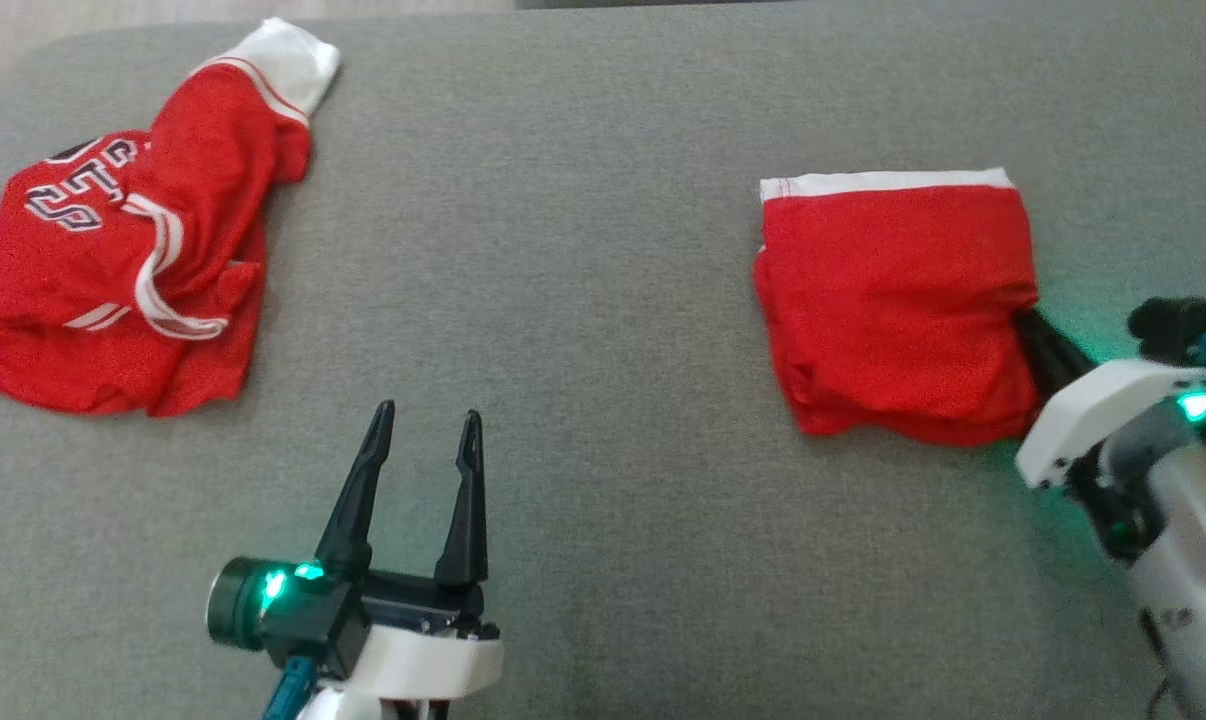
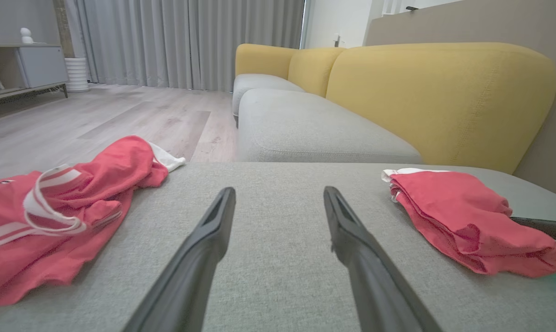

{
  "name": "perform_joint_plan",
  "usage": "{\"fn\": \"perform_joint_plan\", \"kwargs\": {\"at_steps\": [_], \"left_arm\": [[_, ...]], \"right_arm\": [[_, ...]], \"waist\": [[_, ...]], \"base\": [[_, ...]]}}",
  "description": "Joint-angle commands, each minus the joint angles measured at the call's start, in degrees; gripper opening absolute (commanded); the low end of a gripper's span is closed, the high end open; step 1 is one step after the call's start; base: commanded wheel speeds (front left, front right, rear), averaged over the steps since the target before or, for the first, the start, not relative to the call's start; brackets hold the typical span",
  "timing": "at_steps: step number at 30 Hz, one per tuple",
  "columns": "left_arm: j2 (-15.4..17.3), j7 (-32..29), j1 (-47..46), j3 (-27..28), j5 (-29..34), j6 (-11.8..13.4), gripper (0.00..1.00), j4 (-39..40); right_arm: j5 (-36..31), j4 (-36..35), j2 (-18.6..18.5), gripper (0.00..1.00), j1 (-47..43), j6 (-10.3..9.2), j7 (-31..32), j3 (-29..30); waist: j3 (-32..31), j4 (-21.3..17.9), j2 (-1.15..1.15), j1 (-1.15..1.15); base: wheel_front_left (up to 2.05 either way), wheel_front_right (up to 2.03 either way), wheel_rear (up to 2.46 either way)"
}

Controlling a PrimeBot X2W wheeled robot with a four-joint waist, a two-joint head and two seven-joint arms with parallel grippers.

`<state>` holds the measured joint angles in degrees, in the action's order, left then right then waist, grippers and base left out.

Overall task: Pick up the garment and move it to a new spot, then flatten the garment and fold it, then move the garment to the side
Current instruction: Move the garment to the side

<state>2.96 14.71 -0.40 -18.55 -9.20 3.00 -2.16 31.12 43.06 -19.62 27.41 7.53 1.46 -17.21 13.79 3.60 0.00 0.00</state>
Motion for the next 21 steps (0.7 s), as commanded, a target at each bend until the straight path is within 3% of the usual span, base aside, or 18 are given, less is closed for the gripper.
{"fn": "perform_joint_plan", "kwargs": {"at_steps": [1, 11, 16, 21], "left_arm": [[-0.08, 0.29, -2.12, 1.36, -0.39, 0.05, 1.0, 1.83], [-0.08, 0.29, -5.79, 1.39, 1.31, -1.79, 1.0, 2.62], [-0.08, 0.29, -8.26, 1.82, 1.55, -2.47, 1.0, 3.77], [-0.08, 0.29, -10.75, 2.75, 2.3, -3.73, 1.0, 5.12]], "right_arm": [[0.66, -1.14, -2.76, 0.0, 1.69, -0.04, -1.06, -0.88], [0.47, -3.51, -15.33, 0.0, 5.13, -0.04, -0.28, 1.03], [-1.29, -7.29, -21.77, 0.0, 4.87, -0.04, 1.39, 5.78], [-3.12, -11.42, -25.85, 0.0, 2.8, -0.04, 3.84, 12.96]], "waist": [[0.77, -0.98, 0.0, 0.0], [6.97, -5.35, 0.0, 0.0], [11.51, -6.79, 0.0, 0.0], [15.93, -7.51, 0.0, 0.0]], "base": [[0.0, 0.0, 0.0], [0.0, 0.0, 0.0], [0.0, 0.0, 0.0], [0.0, 0.0, 0.0]]}}
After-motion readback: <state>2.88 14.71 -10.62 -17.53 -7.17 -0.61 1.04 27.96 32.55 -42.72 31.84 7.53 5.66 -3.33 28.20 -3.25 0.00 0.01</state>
